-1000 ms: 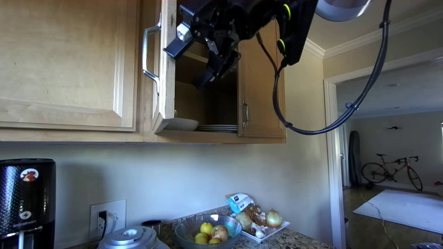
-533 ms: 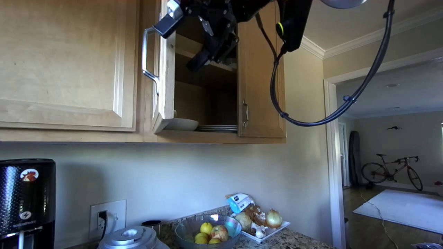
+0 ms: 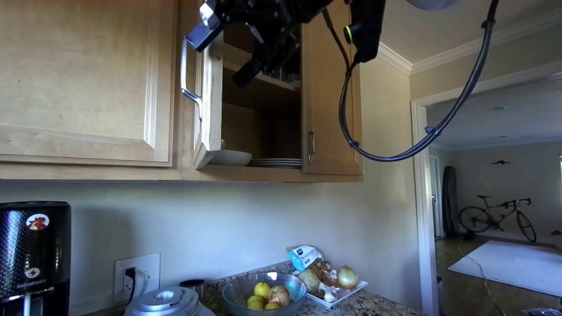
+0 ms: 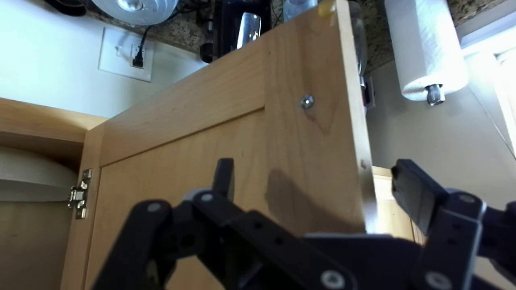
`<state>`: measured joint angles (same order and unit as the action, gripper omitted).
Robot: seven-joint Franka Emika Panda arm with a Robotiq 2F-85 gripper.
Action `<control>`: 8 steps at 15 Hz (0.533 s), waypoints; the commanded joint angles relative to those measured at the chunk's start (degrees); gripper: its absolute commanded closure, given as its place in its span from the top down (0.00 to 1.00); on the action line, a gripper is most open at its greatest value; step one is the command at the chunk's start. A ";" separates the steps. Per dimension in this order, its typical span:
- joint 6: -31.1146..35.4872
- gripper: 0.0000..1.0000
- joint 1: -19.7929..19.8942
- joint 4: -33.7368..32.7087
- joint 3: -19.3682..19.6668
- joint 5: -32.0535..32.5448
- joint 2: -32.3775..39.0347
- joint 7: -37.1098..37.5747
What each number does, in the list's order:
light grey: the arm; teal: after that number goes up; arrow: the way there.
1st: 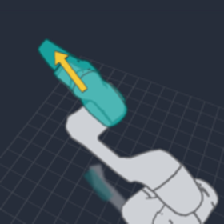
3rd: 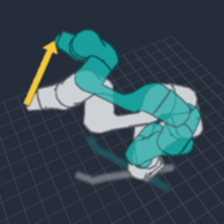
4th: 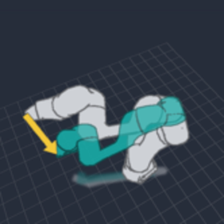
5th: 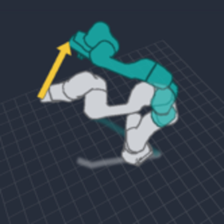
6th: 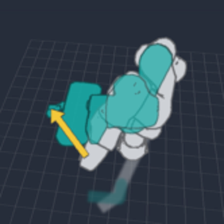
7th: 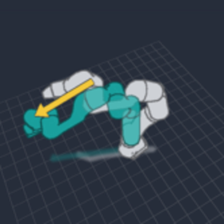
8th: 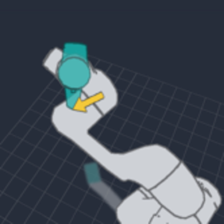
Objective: Close the open cabinet doors
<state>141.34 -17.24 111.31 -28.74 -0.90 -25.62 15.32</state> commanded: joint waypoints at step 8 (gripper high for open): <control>-0.37 1.00 4.58 1.96 0.53 5.78 -5.56 4.36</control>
<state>141.63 -14.67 111.39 -28.75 2.80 -27.91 18.06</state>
